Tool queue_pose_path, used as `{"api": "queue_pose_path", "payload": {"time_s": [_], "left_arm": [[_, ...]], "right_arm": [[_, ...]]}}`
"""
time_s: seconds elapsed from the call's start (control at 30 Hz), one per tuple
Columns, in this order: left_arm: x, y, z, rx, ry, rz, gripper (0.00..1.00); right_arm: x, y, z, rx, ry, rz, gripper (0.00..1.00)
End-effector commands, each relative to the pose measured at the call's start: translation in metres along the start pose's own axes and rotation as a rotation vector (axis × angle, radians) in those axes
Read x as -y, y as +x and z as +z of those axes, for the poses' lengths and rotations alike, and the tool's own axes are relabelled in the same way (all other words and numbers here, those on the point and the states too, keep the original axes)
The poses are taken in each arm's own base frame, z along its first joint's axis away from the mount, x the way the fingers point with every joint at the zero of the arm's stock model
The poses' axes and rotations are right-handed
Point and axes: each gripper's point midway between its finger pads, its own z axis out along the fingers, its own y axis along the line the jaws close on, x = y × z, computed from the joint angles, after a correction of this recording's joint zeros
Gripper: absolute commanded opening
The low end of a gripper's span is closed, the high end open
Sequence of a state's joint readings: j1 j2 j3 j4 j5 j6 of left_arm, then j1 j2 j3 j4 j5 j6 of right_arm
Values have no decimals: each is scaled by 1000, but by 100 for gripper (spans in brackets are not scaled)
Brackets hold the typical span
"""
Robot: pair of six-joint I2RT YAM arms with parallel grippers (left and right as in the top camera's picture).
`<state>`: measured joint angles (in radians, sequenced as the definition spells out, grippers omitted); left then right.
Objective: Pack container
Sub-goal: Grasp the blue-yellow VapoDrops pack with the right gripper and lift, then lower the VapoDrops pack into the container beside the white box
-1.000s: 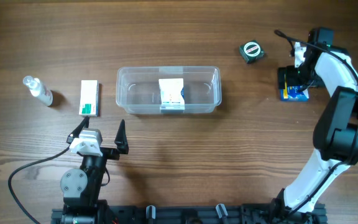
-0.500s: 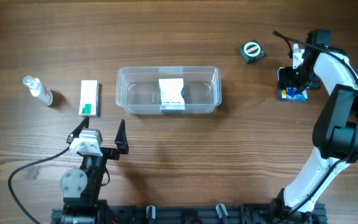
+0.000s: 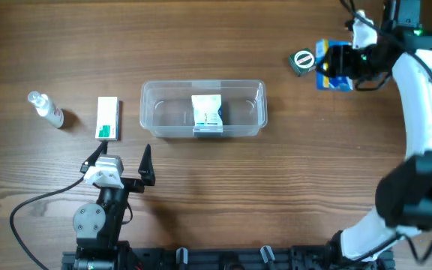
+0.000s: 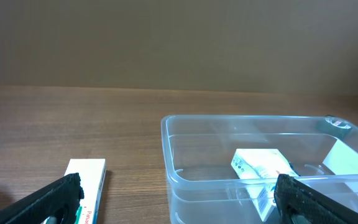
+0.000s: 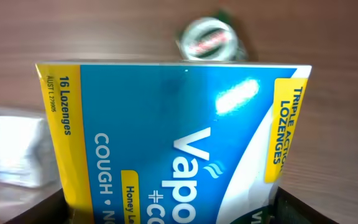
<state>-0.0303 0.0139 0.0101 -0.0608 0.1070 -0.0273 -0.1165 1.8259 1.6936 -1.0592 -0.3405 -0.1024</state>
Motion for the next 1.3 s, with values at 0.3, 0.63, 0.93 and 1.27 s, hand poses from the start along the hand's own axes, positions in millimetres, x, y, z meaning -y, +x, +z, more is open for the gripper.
{"api": "queue_pose_path", "payload": {"time_s": [0.3,0.63,0.93,1.27], "left_arm": [[1,2,0,-2,8,12,100],[1,2,0,-2,8,12,100],[1,2,0,-2,8,12,100],[1,2,0,-2,8,12,100]], "right_arm": [[-243,28,4,59,-119,-35,78],[-259,63,120,-114,-45,33,78],[-246,76,148,-162,19,32,79],[-244,88,161,-199,36,21,79]]}}
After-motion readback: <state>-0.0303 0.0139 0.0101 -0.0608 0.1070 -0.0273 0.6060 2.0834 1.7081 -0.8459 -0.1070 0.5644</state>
